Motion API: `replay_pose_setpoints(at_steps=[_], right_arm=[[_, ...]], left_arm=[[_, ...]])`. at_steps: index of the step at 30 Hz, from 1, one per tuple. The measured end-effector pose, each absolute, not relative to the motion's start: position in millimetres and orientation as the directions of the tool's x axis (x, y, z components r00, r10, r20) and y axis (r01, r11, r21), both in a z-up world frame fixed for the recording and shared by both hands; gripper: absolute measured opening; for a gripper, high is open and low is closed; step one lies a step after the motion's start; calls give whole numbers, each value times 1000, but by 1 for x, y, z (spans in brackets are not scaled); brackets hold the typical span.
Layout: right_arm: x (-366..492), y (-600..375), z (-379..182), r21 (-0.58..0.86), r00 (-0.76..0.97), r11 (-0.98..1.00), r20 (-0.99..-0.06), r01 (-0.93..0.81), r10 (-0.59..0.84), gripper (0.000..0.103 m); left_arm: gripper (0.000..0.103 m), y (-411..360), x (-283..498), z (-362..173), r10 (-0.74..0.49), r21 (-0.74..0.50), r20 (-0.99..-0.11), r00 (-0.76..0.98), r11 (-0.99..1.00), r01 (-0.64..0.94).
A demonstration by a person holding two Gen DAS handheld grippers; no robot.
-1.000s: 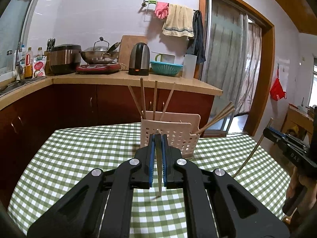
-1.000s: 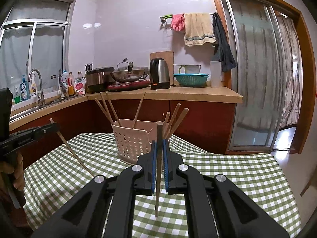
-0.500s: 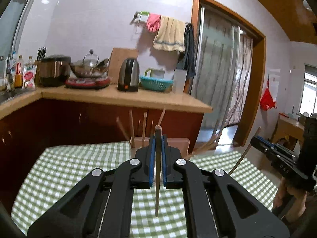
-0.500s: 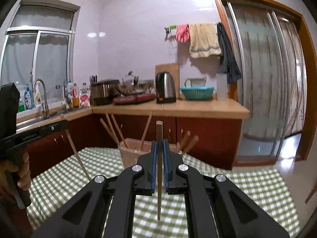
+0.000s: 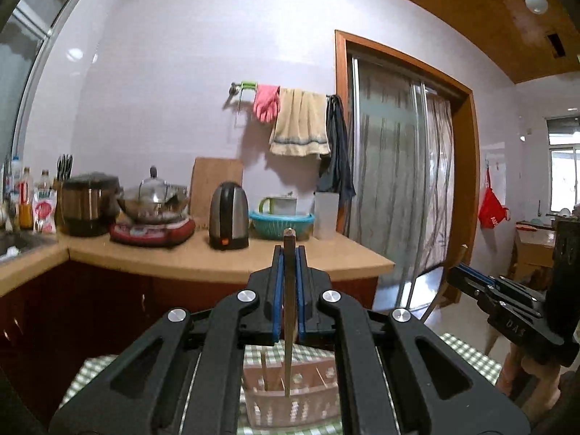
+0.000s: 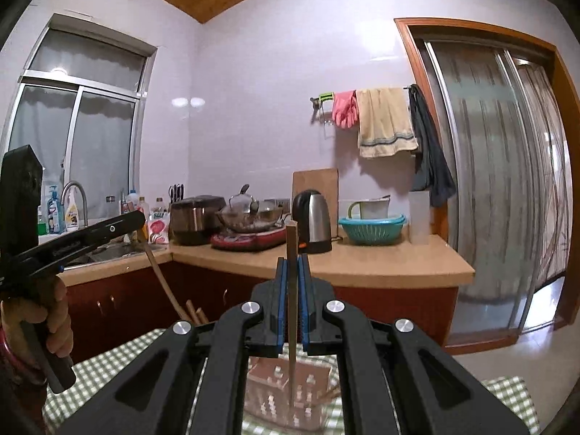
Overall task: Organize utensils
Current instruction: 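Lift both held chopsticks upright and carry them over the caddy, then lower both chopsticks into the caddy and open both tools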
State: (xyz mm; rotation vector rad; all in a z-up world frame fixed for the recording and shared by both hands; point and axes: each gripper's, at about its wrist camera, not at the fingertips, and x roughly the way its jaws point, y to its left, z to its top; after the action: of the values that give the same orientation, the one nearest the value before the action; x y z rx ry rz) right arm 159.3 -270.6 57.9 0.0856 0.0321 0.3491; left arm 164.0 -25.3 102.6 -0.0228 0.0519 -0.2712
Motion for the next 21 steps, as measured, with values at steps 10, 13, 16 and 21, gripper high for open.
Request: replay_pose_setpoints(at_steps=[10, 13, 16, 21], right_arm=[[199, -270, 42, 118, 946, 941, -27, -318, 323, 7], [208, -265, 31, 116, 947, 943, -47, -312, 319, 7], [215, -261, 21, 110, 946, 945, -67, -308, 317, 7], [223, -259, 11, 118, 945, 945, -93, -304, 315, 7]], left_arm=[[7, -41, 198, 87, -248, 12, -54, 967, 969, 249], [7, -44, 202, 75, -250, 31, -62, 966, 967, 252], [7, -45, 208, 63, -244, 46, -77, 967, 968, 248], [7, -41, 218, 54, -241, 34, -99, 965, 969, 245]])
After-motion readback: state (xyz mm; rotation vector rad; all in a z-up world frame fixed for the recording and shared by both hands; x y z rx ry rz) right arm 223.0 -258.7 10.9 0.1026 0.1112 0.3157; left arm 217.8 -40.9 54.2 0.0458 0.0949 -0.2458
